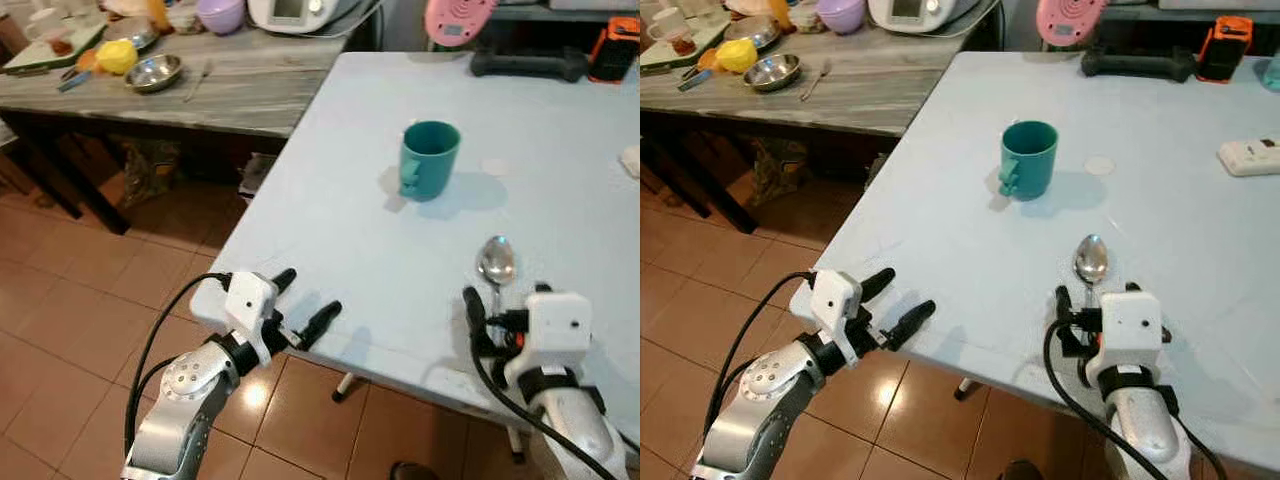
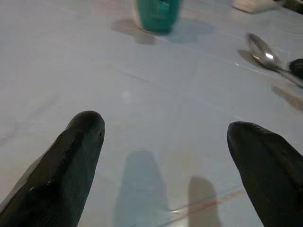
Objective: Setting the table
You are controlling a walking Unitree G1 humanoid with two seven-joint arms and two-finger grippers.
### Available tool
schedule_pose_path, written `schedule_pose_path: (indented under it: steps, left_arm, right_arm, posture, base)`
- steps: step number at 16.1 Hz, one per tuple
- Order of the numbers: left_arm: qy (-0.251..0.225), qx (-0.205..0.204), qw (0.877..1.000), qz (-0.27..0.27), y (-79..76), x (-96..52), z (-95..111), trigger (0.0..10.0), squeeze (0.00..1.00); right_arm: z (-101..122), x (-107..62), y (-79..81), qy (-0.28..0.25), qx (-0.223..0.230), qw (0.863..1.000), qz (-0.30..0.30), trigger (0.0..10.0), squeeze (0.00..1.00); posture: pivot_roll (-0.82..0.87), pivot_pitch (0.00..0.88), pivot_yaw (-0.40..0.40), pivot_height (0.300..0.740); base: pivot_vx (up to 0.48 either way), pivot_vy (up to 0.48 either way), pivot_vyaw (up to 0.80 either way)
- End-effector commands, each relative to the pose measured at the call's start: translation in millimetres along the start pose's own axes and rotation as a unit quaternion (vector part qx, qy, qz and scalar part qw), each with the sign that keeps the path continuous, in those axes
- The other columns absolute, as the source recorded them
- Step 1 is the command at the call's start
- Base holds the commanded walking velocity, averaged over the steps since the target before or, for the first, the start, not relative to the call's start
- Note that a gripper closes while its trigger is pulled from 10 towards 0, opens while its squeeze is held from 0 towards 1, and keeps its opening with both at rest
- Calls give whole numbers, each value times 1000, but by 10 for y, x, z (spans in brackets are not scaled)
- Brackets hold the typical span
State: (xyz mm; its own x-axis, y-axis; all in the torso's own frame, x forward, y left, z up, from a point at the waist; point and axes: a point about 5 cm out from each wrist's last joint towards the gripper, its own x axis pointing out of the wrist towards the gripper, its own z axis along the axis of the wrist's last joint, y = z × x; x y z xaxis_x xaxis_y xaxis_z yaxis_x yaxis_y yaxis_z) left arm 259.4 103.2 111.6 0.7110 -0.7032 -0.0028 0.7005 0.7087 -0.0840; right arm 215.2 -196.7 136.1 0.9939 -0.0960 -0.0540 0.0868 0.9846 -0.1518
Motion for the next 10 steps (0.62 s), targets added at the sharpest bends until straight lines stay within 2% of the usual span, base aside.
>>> schedule_pose_path:
  steps: [1, 2, 4, 5, 6, 7, 8, 9, 10]
  left_arm:
    - [14, -4, 1000, -19, -20, -42, -13, 10000, 0]
    - [21, -18, 999, -46, -86, -55, -22, 10000, 0]
    - [33, -19, 997, -74, -152, -69, -53, 10000, 0]
    - [37, -14, 996, -81, -158, -55, -56, 10000, 0]
    - [38, -17, 996, -83, -150, -39, -42, 10000, 0]
    - [38, -16, 996, -83, -145, -34, -36, 10000, 0]
    - [38, -18, 996, -82, -149, -28, -35, 10000, 0]
    - [38, -18, 996, -82, -151, -27, -35, 10000, 0]
    - [38, -19, 996, -82, -162, -28, -46, 10000, 0]
  right_arm:
    - [-25, -27, -16, 18, 18, 1000, -9, 10000, 0]
    - [-65, -28, -43, 34, 29, 999, -17, 10000, 0]
    - [-82, 1, -50, 41, 36, 998, -17, 10000, 0]
    - [-68, 65, -7, 42, 43, 998, -5, 8863, 0]
    - [-64, 112, 31, 49, 47, 998, 3, 6196, 0]
    - [-43, 150, 71, 47, 51, 997, 15, 4353, 0]
    - [-20, 195, 113, 45, 50, 997, 25, 5647, 0]
    - [-16, 208, 121, 46, 48, 997, 27, 5647, 0]
    - [10, 261, 165, 43, 53, 997, 34, 7725, 0]
  posture:
    - [-386, 165, 180, 740]
    - [-387, 166, 180, 740]
    - [-387, 167, 178, 740]
    - [-388, 166, 174, 740]
    - [-387, 165, 174, 740]
    - [-385, 163, 173, 740]
    - [-384, 161, 171, 740]
    - [-383, 161, 170, 740]
    - [-381, 158, 168, 740]
  base:
    - [0, 0, 0]
    - [0, 0, 0]
    - [0, 0, 0]
    - [0, 0, 0]
    - [0, 0, 0]
    - [0, 0, 0]
    - [0, 0, 0]
    - [0, 0, 0]
    - [0, 0, 0]
